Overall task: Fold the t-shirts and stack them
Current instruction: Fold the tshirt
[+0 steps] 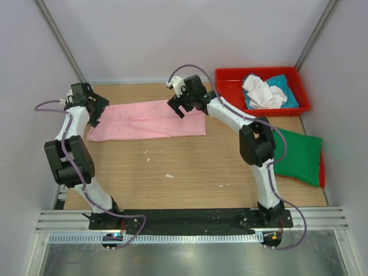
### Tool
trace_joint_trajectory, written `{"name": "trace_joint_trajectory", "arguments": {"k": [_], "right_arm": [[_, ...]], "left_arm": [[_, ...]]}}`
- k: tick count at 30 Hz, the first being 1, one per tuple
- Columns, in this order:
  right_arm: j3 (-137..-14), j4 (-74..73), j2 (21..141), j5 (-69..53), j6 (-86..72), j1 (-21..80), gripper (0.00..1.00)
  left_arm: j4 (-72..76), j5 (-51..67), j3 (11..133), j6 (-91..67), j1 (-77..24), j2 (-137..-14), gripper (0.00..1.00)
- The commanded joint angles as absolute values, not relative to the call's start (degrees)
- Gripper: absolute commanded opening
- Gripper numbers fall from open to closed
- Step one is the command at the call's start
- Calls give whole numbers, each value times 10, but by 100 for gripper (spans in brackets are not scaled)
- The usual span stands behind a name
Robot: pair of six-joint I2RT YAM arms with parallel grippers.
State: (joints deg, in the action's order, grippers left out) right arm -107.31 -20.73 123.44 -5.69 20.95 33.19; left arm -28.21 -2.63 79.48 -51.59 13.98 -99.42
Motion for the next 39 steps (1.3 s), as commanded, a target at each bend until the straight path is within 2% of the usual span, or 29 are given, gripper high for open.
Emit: {"name": "trace_joint_trajectory", "arguments": {"k": [1, 5, 10, 15, 21, 30, 36, 39], "right_arm": [[-1114, -189, 1301, -83, 295, 309, 100], [-1108, -180, 1331, -121, 373, 305, 100], [-1114, -169, 1361, -169, 358, 295, 100], [-1063, -198, 1347, -210, 353, 294, 99], [-964, -222, 1297, -195, 334, 317, 99], [-825, -233, 1197, -167, 202, 375, 100], [-743, -184, 1138, -135, -41, 421, 100], [-731, -204, 1133, -78, -88, 467, 100]], "left_arm": [[-279, -61, 821, -573, 125, -1014, 87], [-296, -88, 824, -616, 123, -1043, 87], [-303, -90, 827, -653, 117, -1092, 86], [-308, -104, 852, -655, 113, -1138, 87], [-320, -106, 892, -620, 113, -1204, 86], [-357, -40, 1027, -444, 106, -1315, 86], [-355, -17, 1087, -373, 60, -1363, 86], [-355, -11, 1112, -365, 37, -1382, 86]]}}
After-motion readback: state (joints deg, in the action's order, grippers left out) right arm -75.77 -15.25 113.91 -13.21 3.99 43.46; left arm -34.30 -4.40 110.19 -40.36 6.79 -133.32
